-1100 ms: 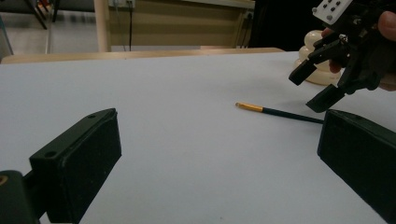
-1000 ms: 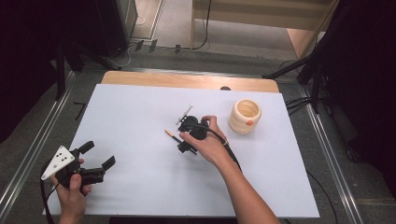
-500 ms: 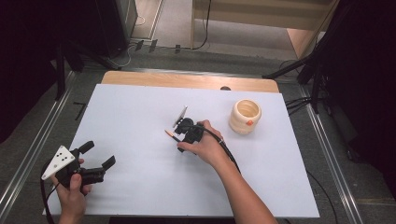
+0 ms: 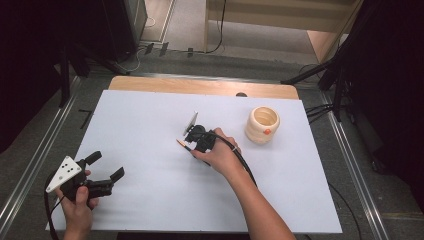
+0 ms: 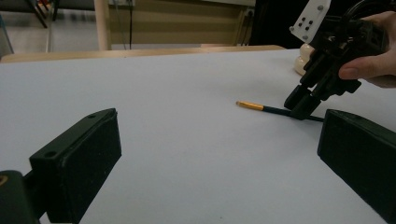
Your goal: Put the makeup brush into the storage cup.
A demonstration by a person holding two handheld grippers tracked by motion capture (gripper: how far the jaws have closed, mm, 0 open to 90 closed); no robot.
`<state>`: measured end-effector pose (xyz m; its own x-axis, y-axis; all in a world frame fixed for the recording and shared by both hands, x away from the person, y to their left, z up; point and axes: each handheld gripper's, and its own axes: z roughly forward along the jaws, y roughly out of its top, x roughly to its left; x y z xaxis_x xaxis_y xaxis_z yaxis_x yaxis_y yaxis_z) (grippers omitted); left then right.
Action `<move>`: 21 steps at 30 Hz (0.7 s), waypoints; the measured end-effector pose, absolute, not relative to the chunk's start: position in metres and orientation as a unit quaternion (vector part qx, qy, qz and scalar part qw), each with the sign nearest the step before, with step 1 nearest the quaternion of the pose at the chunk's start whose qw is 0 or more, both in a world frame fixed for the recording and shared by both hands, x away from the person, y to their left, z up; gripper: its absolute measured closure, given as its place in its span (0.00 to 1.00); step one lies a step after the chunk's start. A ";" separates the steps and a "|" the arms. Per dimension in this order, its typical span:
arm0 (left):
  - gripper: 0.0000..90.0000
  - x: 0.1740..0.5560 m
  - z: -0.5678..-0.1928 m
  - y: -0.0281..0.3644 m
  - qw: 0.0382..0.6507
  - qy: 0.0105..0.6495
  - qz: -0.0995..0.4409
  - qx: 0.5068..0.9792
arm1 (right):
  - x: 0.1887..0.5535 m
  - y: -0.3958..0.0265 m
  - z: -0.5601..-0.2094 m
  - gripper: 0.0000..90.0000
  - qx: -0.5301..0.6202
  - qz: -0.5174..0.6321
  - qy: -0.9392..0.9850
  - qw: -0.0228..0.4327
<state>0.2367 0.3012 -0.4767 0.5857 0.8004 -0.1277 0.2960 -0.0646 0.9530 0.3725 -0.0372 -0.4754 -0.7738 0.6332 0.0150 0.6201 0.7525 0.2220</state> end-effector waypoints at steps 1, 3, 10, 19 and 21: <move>0.01 0.237 -0.477 0.301 0.558 0.395 0.226 0.694 | 0.373 -0.038 -0.475 0.89 0.335 0.107 0.936 0.030; 0.01 0.237 -0.477 0.301 0.558 0.395 0.226 0.694 | 0.373 -0.038 -0.475 0.95 0.334 0.108 0.936 0.020; 0.01 0.237 -0.477 0.302 0.558 0.395 0.226 0.694 | 0.374 -0.037 -0.475 0.95 0.336 0.105 0.936 0.020; 0.01 0.237 -0.477 0.302 0.557 0.396 0.226 0.694 | 0.371 -0.042 -0.471 0.95 0.331 0.130 0.934 0.027; 0.01 0.237 -0.477 0.302 0.556 0.396 0.227 0.695 | 0.370 -0.042 -0.469 0.95 0.331 0.141 0.932 0.036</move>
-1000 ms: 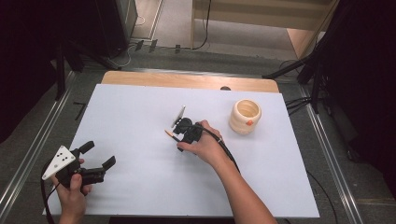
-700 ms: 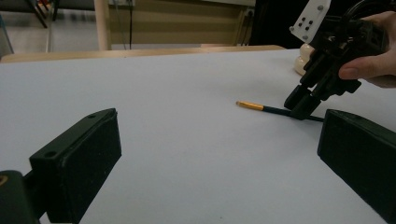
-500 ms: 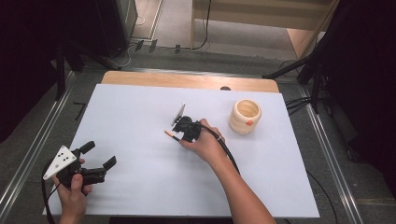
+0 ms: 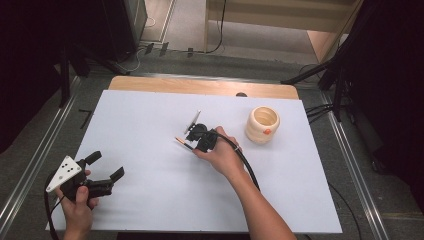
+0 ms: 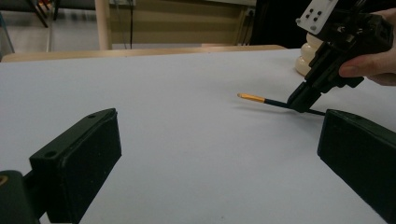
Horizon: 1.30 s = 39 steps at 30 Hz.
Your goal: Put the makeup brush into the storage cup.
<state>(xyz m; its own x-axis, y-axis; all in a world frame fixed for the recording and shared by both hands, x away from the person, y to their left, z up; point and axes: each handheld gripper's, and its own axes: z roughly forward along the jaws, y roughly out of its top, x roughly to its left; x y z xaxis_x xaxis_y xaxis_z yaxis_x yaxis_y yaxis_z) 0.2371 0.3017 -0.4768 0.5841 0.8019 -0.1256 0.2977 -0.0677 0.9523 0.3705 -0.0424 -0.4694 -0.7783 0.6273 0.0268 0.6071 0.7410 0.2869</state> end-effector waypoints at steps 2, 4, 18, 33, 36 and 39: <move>0.01 0.237 -0.477 0.302 0.557 0.396 0.226 0.694 | 0.369 -0.044 -0.465 0.95 0.334 0.152 0.929 0.043; 0.01 0.237 -0.477 0.302 0.558 0.396 0.227 0.693 | 0.369 -0.047 -0.462 0.95 0.334 0.165 0.926 0.054; 0.01 0.237 -0.477 0.301 0.557 0.395 0.227 0.695 | 0.363 -0.070 -0.447 0.95 0.355 0.253 0.896 0.079; 0.01 0.238 -0.477 0.301 0.557 0.395 0.226 0.695 | 0.358 -0.093 -0.434 0.95 0.369 0.338 0.859 0.110; 0.01 0.237 -0.477 0.301 0.557 0.395 0.226 0.695 | 0.356 -0.097 -0.432 0.95 0.375 0.355 0.848 0.122; 0.01 0.237 -0.477 0.301 0.557 0.395 0.226 0.695 | 0.356 -0.101 -0.432 0.95 0.377 0.364 0.843 0.124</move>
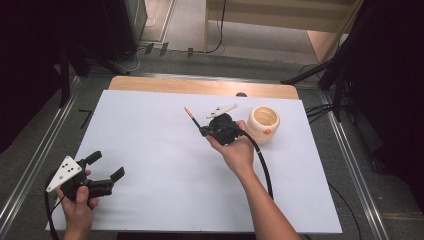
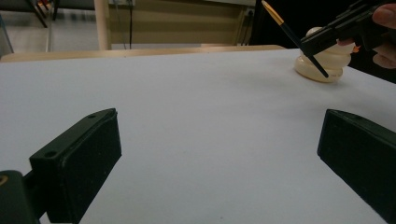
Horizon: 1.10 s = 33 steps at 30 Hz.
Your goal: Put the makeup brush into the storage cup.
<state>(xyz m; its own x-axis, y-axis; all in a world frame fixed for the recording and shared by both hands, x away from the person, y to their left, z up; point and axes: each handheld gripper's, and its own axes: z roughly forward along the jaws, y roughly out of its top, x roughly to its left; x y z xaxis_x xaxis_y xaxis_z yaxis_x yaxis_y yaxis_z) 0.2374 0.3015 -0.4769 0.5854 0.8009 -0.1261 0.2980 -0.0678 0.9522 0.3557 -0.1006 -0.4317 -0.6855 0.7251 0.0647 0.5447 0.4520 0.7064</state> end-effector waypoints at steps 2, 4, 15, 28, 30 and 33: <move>0.01 0.237 -0.477 0.301 0.556 0.395 0.226 0.695 | 0.355 -0.103 -0.432 0.95 0.379 0.367 0.840 0.127; 0.01 0.238 -0.477 0.301 0.557 0.394 0.226 0.695 | 0.354 -0.106 -0.432 0.95 0.381 0.374 0.835 0.136; 0.01 0.238 -0.478 0.300 0.556 0.394 0.226 0.696 | 0.351 -0.123 -0.425 0.95 0.393 0.419 0.802 0.162; 0.01 0.238 -0.477 0.300 0.556 0.394 0.226 0.696 | 0.349 -0.133 -0.420 0.95 0.397 0.444 0.782 0.184; 0.01 0.238 -0.477 0.300 0.556 0.394 0.227 0.696 | 0.348 -0.135 -0.419 0.95 0.398 0.448 0.778 0.187; 0.01 0.238 -0.477 0.300 0.557 0.394 0.226 0.696 | 0.347 -0.141 -0.418 0.95 0.404 0.463 0.766 0.189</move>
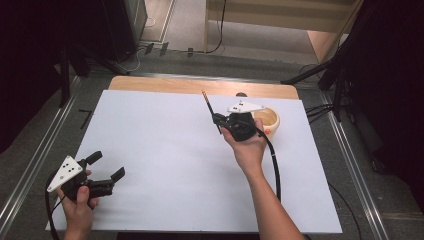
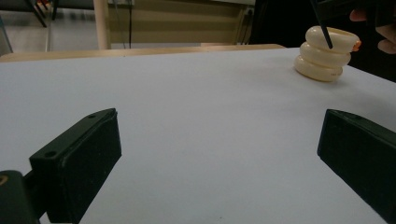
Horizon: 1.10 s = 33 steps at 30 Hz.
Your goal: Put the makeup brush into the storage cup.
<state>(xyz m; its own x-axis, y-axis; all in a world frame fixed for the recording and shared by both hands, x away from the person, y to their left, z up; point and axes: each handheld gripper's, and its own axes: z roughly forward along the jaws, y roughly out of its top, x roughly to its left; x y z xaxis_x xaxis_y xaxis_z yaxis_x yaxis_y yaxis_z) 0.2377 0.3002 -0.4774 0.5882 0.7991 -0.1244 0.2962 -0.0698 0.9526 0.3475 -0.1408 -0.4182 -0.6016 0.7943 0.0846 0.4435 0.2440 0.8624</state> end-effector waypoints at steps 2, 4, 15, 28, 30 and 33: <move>0.01 0.238 -0.477 0.300 0.557 0.394 0.226 0.696 | 0.347 -0.144 -0.418 0.95 0.406 0.468 0.761 0.192; 0.01 0.238 -0.477 0.300 0.557 0.393 0.226 0.696 | 0.347 -0.147 -0.418 0.95 0.410 0.473 0.754 0.197; 0.01 0.238 -0.478 0.299 0.555 0.394 0.225 0.697 | 0.345 -0.162 -0.414 0.95 0.420 0.486 0.735 0.218; 0.01 0.238 -0.478 0.299 0.555 0.393 0.226 0.697 | 0.344 -0.177 -0.410 0.95 0.429 0.498 0.714 0.243; 0.01 0.238 -0.478 0.299 0.555 0.393 0.226 0.697 | 0.344 -0.179 -0.409 0.95 0.431 0.499 0.710 0.246; 0.01 0.238 -0.478 0.299 0.555 0.393 0.226 0.697 | 0.344 -0.182 -0.408 0.95 0.431 0.501 0.708 0.249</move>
